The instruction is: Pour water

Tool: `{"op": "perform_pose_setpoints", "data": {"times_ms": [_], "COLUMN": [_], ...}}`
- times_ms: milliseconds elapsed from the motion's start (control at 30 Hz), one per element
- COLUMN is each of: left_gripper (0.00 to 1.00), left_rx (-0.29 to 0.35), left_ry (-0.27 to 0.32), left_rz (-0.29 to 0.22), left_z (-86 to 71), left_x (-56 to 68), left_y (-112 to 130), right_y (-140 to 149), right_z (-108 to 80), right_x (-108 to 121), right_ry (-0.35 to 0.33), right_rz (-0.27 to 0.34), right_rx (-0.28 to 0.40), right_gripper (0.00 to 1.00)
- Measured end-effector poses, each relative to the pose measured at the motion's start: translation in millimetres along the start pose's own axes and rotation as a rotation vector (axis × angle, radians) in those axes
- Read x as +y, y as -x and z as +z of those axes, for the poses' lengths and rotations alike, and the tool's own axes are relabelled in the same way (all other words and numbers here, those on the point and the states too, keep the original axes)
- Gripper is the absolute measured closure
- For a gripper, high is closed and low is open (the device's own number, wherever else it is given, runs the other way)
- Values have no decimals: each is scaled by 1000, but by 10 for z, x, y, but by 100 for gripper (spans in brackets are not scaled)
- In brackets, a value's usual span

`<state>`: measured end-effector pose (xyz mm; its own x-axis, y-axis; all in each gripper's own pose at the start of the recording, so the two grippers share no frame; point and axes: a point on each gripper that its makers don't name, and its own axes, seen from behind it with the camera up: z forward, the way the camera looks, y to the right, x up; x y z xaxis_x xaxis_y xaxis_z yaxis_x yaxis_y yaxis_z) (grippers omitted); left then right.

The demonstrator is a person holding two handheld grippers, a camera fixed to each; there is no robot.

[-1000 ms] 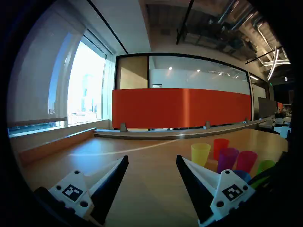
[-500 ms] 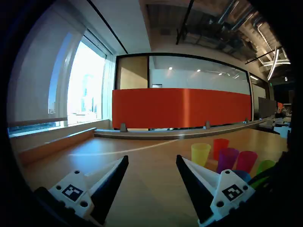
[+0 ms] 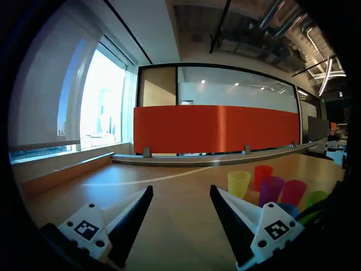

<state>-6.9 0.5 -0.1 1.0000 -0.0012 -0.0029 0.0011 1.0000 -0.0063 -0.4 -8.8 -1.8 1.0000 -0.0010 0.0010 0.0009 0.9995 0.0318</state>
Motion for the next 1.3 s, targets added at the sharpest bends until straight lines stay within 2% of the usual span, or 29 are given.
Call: {"op": "perform_pose_setpoints", "data": {"times_ms": [1300], "left_gripper": [7], "left_rx": [-1], "left_ry": [0], "left_rz": [0], "left_z": [-10], "left_x": [0], "left_y": [-45], "right_y": [5], "right_z": [-2], "right_x": [-3], "right_ry": [0], "right_rz": [0], "right_rx": [0], "right_gripper": [1]}}
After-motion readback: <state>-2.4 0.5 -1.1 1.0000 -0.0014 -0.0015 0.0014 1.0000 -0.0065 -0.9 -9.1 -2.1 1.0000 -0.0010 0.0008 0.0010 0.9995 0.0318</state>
